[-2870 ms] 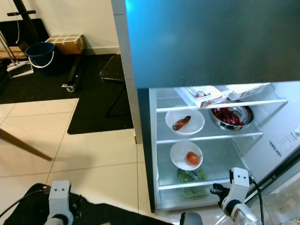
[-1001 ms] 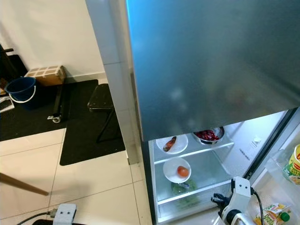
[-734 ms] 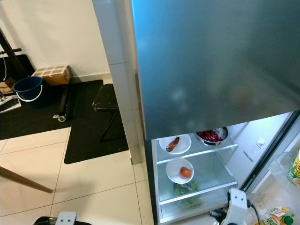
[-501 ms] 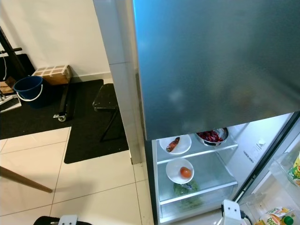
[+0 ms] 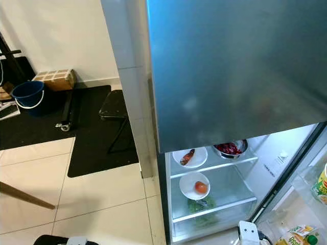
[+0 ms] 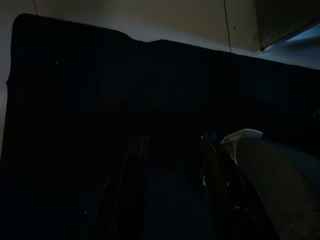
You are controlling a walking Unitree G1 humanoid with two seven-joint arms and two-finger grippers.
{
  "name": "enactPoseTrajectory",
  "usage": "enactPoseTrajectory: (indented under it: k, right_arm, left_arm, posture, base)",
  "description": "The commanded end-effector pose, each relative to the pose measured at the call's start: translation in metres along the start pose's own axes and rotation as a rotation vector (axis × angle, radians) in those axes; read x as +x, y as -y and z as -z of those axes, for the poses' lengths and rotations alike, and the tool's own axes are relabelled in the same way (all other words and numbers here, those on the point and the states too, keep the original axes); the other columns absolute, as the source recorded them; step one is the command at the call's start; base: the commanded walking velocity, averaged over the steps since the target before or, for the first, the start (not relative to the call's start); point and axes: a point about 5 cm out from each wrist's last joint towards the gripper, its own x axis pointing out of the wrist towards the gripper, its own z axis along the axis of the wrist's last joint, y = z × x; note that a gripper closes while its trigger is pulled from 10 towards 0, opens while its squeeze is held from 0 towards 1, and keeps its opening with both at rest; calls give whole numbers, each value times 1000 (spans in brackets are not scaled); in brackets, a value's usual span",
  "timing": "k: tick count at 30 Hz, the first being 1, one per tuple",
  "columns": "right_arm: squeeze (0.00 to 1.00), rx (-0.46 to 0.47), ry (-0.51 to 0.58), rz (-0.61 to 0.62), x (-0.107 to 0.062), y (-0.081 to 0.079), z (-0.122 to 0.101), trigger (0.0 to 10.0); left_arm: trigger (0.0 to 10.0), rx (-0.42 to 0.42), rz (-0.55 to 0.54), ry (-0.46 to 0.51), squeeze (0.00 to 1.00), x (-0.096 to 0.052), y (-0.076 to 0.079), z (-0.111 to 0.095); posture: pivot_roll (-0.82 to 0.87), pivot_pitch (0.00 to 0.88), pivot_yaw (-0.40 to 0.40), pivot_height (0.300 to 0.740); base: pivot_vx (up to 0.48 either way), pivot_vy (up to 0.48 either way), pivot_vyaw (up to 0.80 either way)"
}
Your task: Restocking fridge
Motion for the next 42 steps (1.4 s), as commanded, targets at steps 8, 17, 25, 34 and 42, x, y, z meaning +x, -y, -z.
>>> enactPoseTrajectory:
  k: [8, 17, 25, 34, 42]
  right_arm:
    - [0, -30, -28, 7, 0, -1, 3, 10000]
    - [0, -42, -32, 9, 0, 0, 2, 10000]
    - [0, -40, -41, 17, -1, 2, 5, 10000]
    - [0, -37, -49, 15, -1, 0, 8, 10000]
    - [0, -37, -52, 11, -1, 0, 9, 10000]
  left_arm:
    - [10000, 9, -19, -31, 0, -3, -8, 7]
    - [10000, 7, -11, -29, 0, -2, -2, 7]
    - [10000, 4, -7, -30, 0, -1, 1, 7]
    - [10000, -1, -9, -32, 0, -2, -1, 8]
    - [10000, -3, -9, -32, 0, -2, -2, 8]
  posture:
    - [-11, 0, -8, 740]
    - [-15, 0, -6, 740]
    - [-20, 0, -7, 740]
    - [-20, 0, -7, 740]
    - [-19, 0, -8, 740]
  base:
    - [-323, 0, 0]
    - [-354, 0, 0]
    - [-354, 0, 0]
    - [-356, 0, 0]
    - [-355, 0, 0]
